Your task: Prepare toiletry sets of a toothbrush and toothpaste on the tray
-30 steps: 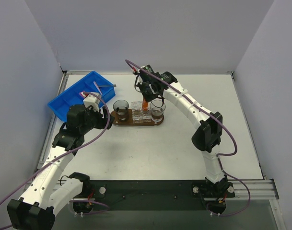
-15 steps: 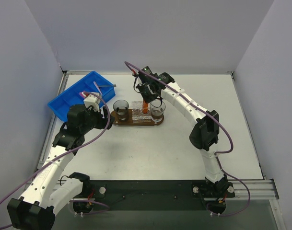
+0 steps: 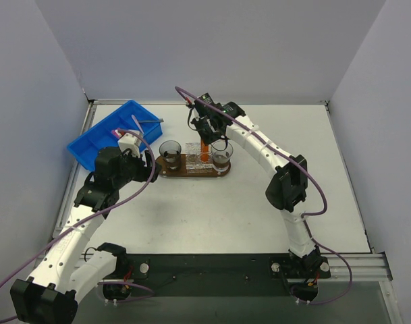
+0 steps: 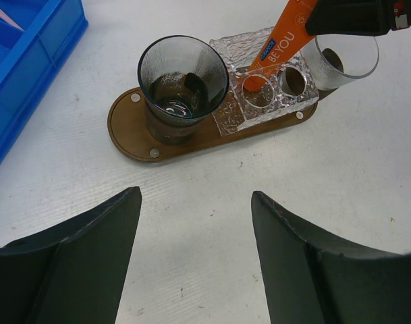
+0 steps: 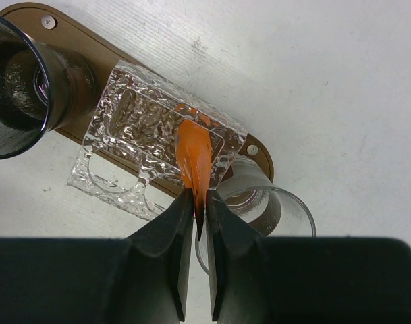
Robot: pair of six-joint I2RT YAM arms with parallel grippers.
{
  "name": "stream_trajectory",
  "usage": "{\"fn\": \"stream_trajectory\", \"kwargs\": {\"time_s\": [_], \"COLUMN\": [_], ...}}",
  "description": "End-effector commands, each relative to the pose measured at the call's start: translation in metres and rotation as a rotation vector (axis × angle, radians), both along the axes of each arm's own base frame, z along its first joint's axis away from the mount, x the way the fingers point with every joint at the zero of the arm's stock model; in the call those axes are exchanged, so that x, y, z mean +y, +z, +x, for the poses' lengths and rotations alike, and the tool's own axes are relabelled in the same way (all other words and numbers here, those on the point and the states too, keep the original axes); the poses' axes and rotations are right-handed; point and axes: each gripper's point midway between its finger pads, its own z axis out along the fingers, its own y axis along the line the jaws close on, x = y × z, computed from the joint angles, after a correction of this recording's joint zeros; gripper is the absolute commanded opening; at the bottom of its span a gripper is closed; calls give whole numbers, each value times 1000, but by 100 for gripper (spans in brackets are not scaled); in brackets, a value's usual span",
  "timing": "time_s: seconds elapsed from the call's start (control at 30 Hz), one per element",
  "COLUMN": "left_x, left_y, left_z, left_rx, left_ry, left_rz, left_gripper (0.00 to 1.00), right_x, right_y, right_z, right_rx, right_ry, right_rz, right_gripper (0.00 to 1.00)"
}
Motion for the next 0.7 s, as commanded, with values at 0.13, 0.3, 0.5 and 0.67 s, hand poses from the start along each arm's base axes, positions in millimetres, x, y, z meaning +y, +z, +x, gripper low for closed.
{"fn": "stream_trajectory", "kwargs": {"time_s": [0.13, 0.3, 0.5, 0.67], "left_x": [-4, -5, -5, -5], "left_y": [16, 14, 14, 15], "left_z": [4, 4, 4, 4], "left_rx": [-43, -29, -27, -30], "left_ry": [-19, -24, -23, -23], "left_rz": [-8, -5, -6, -7], "left_gripper": [77, 76, 77, 77], "right_x": [-5, -5, -4, -2], "right_y": [6, 8, 13, 18], "right_z": [6, 6, 4, 4], "right_rx": [-13, -17, -22, -24], "right_ry": [-11, -14, -12, -12], "right_rz": [-15, -10, 2, 26], "right_gripper": [14, 20, 31, 46]}}
